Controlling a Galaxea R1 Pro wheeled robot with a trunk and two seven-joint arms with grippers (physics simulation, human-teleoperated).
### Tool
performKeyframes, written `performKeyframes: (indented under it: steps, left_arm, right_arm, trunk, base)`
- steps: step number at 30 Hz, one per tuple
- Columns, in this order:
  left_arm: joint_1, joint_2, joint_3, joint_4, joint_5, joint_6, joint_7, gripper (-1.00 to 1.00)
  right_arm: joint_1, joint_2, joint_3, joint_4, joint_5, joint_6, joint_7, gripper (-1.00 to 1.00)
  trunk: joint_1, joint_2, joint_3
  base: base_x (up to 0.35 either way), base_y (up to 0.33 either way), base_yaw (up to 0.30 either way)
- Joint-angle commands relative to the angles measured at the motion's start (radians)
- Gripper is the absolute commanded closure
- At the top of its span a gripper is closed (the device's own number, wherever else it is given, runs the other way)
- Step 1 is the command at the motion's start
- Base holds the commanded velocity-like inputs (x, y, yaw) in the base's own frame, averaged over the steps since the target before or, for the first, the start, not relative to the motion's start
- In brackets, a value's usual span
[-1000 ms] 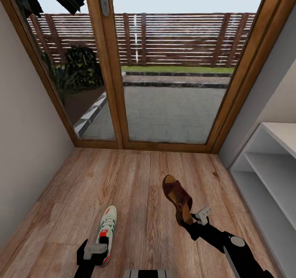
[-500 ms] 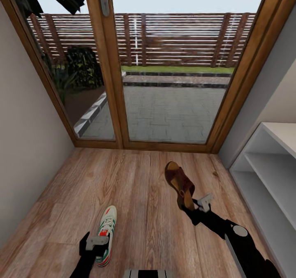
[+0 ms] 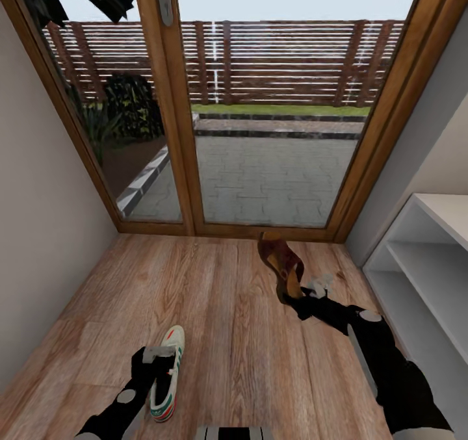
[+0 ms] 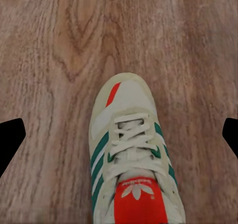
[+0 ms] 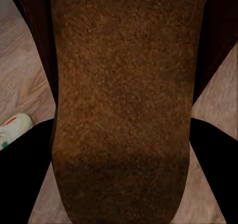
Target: Pick up the two gym shoes and the two sandals from the corridor floor and place them onto the hallstand (shoe rack) in the corridor, making sure they are on the rack and not on the floor. Arrange them so the two gym shoes are next to each other and the two sandals are next to each other.
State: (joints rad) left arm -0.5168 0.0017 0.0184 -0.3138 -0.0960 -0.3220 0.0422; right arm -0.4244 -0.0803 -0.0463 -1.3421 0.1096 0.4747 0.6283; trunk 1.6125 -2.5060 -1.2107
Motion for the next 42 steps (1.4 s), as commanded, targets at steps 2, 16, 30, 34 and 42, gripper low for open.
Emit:
performKeyframes:
  steps: [2,16,30,34,42]
  left_arm:
    - [-0.036,0.000,0.002,0.002,-0.010,0.009,0.007,-1.00]
    - [-0.055,0.001,0.006,0.004,-0.009,0.007,0.014,-1.00]
    - [-0.046,-0.005,-0.004,0.002,-0.012,-0.002,0.013,-1.00]
    - [-0.046,-0.002,-0.004,0.003,-0.007,-0.003,0.009,-1.00]
    - [-0.046,0.000,-0.002,0.004,-0.003,-0.003,0.003,-1.00]
  right_arm:
    - [-0.106,0.001,0.024,-0.015,-0.002,0.073,0.009,1.00]
    - [-0.225,0.034,0.049,-0.016,-0.003,0.225,0.008,1.00]
    - [-0.264,0.038,0.049,-0.078,-0.002,0.264,0.008,1.00]
    - [-0.264,0.036,0.046,-0.079,-0.002,0.282,0.008,1.00]
    - [-0.264,0.035,0.044,-0.085,-0.002,0.298,0.008,1.00]
  trunk:
    - [0.000,0.000,0.000]
    - [0.000,0.000,0.000]
    - [0.000,0.000,0.000]
    - [0.000,0.000,0.000]
    - [0.002,-0.002,-0.027]
  base:
    - [0.000,0.000,0.000]
    - [0.000,0.000,0.000]
    - [0.000,0.000,0.000]
    - [0.000,0.000,0.000]
    - [0.000,0.000,0.048]
